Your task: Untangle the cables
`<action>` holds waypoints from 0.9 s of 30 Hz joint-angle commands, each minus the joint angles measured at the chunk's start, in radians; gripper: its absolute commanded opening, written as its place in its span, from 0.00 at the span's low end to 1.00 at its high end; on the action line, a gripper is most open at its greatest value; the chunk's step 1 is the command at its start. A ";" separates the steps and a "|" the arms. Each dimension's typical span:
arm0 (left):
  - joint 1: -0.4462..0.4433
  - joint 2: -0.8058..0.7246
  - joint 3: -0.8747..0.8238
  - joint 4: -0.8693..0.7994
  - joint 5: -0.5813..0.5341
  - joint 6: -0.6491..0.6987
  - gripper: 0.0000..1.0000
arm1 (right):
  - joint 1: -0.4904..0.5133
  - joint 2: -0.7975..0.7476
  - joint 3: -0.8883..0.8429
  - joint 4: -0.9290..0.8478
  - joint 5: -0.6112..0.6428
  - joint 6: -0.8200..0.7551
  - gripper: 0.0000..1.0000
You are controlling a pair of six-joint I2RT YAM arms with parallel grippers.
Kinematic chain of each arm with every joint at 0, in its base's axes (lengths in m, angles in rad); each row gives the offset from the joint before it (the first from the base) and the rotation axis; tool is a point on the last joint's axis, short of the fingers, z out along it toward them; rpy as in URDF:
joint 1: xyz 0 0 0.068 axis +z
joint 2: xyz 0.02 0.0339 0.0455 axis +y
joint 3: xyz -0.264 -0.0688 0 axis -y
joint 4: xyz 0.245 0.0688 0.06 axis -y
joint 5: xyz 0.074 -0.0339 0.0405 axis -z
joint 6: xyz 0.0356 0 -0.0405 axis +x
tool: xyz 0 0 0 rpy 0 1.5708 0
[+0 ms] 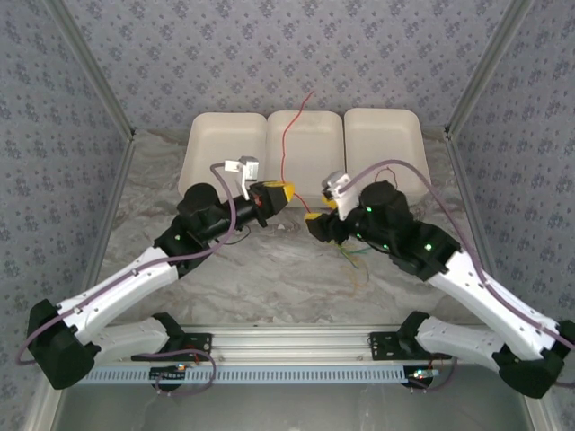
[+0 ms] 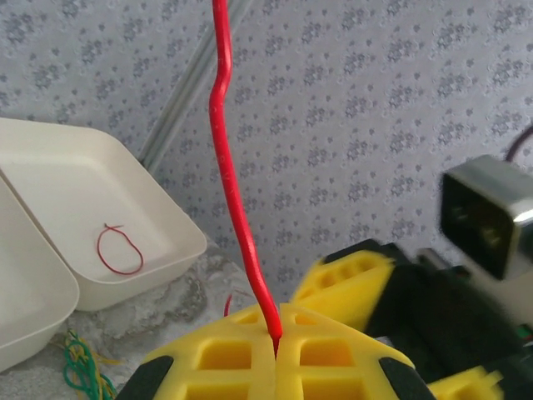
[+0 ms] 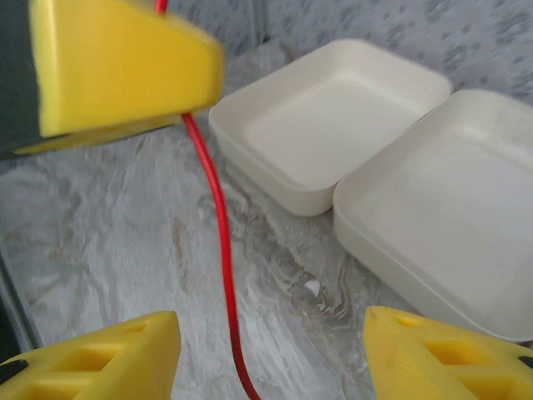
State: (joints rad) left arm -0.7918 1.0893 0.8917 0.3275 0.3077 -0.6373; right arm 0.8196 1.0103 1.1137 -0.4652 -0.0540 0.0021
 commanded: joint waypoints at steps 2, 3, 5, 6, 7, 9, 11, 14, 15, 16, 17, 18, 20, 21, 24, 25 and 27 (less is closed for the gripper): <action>0.004 0.027 0.039 -0.026 0.066 0.003 0.00 | 0.004 0.032 0.050 0.031 -0.089 -0.087 0.60; 0.004 0.031 0.040 -0.024 0.068 0.001 0.00 | 0.002 0.044 0.053 0.035 -0.096 -0.087 0.58; 0.004 0.038 0.041 -0.017 0.068 -0.001 0.00 | -0.003 0.062 0.056 0.052 -0.096 -0.070 0.53; 0.005 0.040 0.039 -0.012 0.067 -0.002 0.00 | -0.007 0.068 0.053 0.063 -0.099 -0.059 0.48; 0.004 0.043 0.039 -0.008 0.064 -0.006 0.00 | -0.011 0.071 0.050 0.073 -0.104 -0.052 0.45; 0.005 0.047 0.038 -0.002 0.061 -0.008 0.00 | -0.015 0.077 0.045 0.085 -0.100 -0.032 0.27; 0.005 0.050 0.033 0.009 0.058 -0.014 0.00 | -0.024 0.080 0.040 0.093 -0.088 -0.010 0.06; 0.005 0.049 0.018 0.024 0.035 -0.033 0.00 | -0.044 0.079 0.035 0.083 -0.083 0.004 0.00; 0.003 0.046 0.010 0.032 0.021 -0.046 0.00 | -0.048 0.077 0.034 0.076 -0.081 0.004 0.00; 0.003 0.042 0.001 0.040 0.008 -0.059 0.00 | -0.054 0.071 0.032 0.072 -0.078 0.005 0.00; 0.001 0.038 -0.007 0.052 0.000 -0.067 0.04 | -0.058 0.065 0.028 0.067 -0.078 0.004 0.00; 0.000 0.035 -0.014 0.063 -0.006 -0.075 0.17 | -0.063 0.057 0.026 0.061 -0.080 0.000 0.00; -0.001 0.026 -0.019 0.068 -0.025 -0.087 0.28 | -0.073 0.048 0.026 0.046 -0.080 -0.006 0.00; -0.002 0.022 -0.019 0.068 -0.032 -0.092 0.29 | -0.080 0.045 0.031 0.035 -0.081 -0.011 0.00; -0.001 0.006 -0.014 0.042 -0.071 -0.097 0.66 | -0.107 0.049 0.049 -0.007 -0.067 -0.023 0.00; -0.002 -0.005 -0.011 0.024 -0.091 -0.097 0.78 | -0.120 0.050 0.056 -0.020 -0.062 -0.028 0.00; -0.002 -0.031 -0.010 -0.025 -0.142 -0.092 0.82 | -0.156 0.051 0.069 -0.050 -0.038 -0.034 0.00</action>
State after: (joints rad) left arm -0.7921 1.1118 0.8799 0.3237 0.2405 -0.7246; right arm 0.6987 1.0740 1.1370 -0.4534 -0.1310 -0.0158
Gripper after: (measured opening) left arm 0.798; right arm 0.060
